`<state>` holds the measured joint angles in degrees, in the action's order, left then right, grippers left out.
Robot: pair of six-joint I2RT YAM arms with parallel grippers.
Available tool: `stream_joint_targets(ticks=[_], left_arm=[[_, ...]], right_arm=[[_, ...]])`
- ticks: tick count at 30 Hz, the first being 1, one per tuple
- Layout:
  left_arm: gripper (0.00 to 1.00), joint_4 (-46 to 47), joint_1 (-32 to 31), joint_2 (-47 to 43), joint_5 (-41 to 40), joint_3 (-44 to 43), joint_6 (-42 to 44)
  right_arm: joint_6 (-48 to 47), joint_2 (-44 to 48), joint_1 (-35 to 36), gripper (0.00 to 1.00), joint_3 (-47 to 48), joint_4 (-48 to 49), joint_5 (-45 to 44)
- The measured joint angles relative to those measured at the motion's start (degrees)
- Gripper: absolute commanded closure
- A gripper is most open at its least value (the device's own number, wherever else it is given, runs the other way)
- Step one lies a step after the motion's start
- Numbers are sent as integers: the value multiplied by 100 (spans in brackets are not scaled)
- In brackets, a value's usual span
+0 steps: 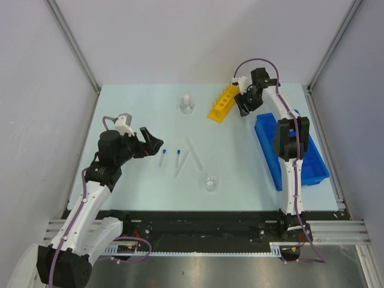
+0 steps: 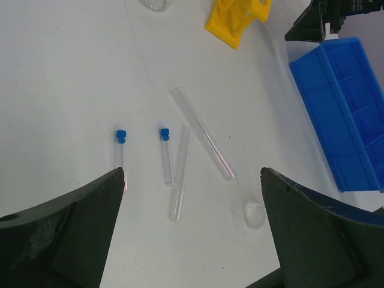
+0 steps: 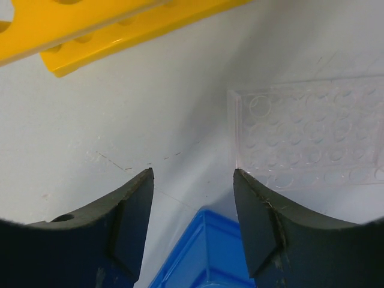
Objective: Organize the chemistry lab equipment
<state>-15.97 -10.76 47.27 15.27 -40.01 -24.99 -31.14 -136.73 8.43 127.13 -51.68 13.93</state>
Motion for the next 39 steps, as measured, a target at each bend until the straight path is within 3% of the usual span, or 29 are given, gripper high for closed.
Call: stream_joint_targets(ticks=[7,22,30,39], left_arm=[[0,50,0,0,2,92,-2],[0,66,0,15,4,92,-2],[0,66,0,28,7,92,-2],[0,61,0,22,7,92,-2]], right_arm=[[-39,-225,-2,50,262,142,-116],[-105,-592,-4,54,566,337,-254],[-192,-651,-9,68,597,404,-291],[-256,-660,-2,75,538,527,-435]])
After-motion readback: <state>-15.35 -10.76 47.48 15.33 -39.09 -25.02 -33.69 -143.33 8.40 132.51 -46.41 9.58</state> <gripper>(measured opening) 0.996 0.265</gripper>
